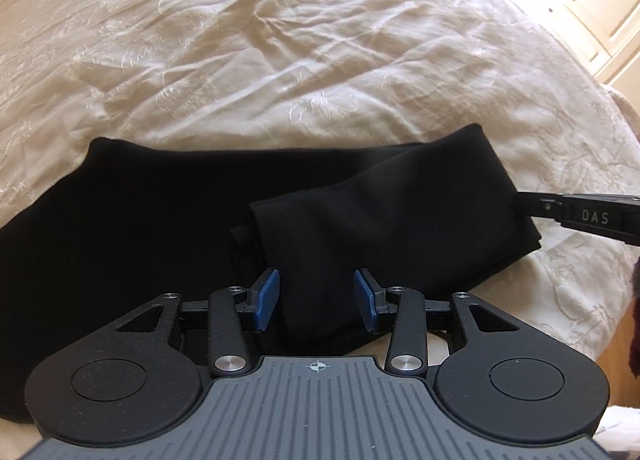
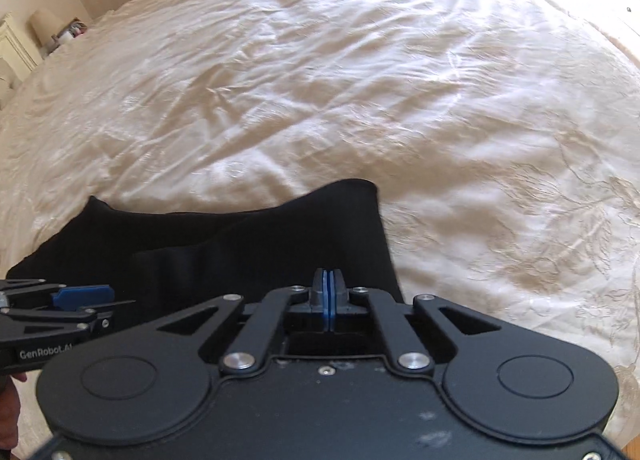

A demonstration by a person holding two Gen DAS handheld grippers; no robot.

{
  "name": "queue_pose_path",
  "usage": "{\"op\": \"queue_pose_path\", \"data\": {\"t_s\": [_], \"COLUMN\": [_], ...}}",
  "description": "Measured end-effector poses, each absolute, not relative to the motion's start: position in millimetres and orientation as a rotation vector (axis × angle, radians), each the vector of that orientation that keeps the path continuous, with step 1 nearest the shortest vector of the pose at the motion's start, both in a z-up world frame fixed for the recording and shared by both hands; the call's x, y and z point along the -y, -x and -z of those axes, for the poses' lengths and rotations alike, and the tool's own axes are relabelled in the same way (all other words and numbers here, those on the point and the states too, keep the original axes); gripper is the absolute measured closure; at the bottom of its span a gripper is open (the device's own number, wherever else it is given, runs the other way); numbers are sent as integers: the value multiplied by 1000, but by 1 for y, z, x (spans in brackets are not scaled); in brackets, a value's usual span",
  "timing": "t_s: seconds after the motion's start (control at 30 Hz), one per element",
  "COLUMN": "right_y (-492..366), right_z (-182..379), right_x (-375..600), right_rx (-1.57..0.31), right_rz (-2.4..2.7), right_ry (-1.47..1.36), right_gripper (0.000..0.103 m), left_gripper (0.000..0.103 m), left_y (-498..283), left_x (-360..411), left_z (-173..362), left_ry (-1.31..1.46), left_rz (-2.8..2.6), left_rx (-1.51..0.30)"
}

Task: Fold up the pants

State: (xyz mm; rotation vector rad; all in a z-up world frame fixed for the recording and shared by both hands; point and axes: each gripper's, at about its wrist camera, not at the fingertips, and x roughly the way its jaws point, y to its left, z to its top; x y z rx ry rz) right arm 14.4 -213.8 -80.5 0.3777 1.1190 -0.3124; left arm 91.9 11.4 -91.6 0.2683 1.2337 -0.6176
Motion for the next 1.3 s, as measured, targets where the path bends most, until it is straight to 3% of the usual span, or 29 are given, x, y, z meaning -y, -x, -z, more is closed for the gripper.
{"op": "queue_pose_path", "data": {"t_s": [0.13, 0.33, 0.43, 0.7, 1.3], "right_y": [-14, -17, -17, -25, -71], "right_z": [103, 113, 100, 62, 75], "right_x": [226, 230, 234, 218, 30], "right_rx": [-1192, -1227, -1178, -1053, -1129], "right_rz": [278, 225, 220, 111, -31], "right_ry": [-365, -347, -359, -317, -337], "right_gripper": [99, 99, 94, 93, 89], "left_gripper": [63, 63, 63, 62, 62], "left_y": [-92, -87, -80, -68, -110], "left_x": [-8, -15, -38, -120, -293], "left_z": [116, 96, 77, 59, 61], "left_ry": [-289, -264, -218, -91, -22], "left_rz": [545, 469, 394, 136, 68], "left_rx": [-1319, -1284, -1241, -1246, -1203]}}
